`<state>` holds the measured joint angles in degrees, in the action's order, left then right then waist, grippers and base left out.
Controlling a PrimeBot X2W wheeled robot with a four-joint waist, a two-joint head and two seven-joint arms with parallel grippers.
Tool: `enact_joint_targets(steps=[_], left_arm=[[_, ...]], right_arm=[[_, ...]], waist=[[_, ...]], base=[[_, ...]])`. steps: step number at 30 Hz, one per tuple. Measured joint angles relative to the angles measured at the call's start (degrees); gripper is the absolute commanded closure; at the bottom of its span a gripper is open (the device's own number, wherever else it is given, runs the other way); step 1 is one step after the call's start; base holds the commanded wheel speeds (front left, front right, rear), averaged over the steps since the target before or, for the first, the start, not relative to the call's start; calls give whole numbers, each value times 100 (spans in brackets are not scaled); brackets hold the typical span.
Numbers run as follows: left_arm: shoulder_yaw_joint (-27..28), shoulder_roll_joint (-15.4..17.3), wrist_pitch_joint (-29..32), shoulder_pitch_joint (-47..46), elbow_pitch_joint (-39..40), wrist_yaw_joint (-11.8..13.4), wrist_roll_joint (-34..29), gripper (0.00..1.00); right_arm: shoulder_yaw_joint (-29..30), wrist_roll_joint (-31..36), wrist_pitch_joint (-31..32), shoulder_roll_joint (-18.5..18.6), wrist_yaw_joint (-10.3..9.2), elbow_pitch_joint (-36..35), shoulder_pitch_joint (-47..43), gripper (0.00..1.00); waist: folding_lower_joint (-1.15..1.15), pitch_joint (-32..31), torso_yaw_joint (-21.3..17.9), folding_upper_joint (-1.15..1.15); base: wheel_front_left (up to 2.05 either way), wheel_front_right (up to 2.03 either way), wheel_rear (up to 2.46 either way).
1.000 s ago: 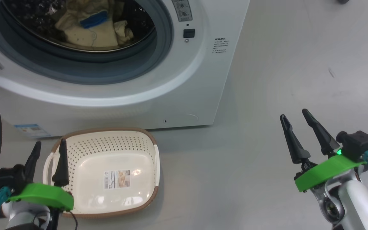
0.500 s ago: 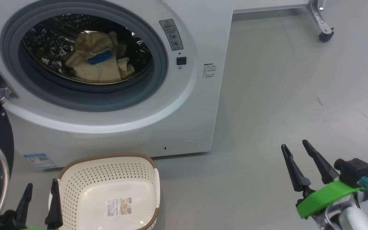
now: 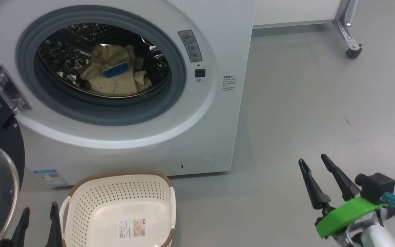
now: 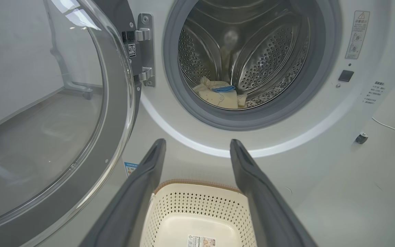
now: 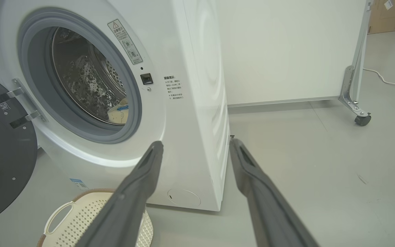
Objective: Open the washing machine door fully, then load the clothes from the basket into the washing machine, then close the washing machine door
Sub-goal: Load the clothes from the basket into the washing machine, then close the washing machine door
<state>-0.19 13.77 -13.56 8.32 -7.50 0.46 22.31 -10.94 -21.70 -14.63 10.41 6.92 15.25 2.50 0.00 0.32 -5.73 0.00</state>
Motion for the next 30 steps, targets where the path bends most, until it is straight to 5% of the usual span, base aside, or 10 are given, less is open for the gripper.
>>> enact_joint_targets(steps=[30], left_arm=[[75, 167, 308, 49, 343, 464, -5, 0]], right_arm=[[-26, -43, 0, 1, 0, 23, -6, 0]], waist=[[0, -20, 15, 0]], base=[[0, 0, 0]])
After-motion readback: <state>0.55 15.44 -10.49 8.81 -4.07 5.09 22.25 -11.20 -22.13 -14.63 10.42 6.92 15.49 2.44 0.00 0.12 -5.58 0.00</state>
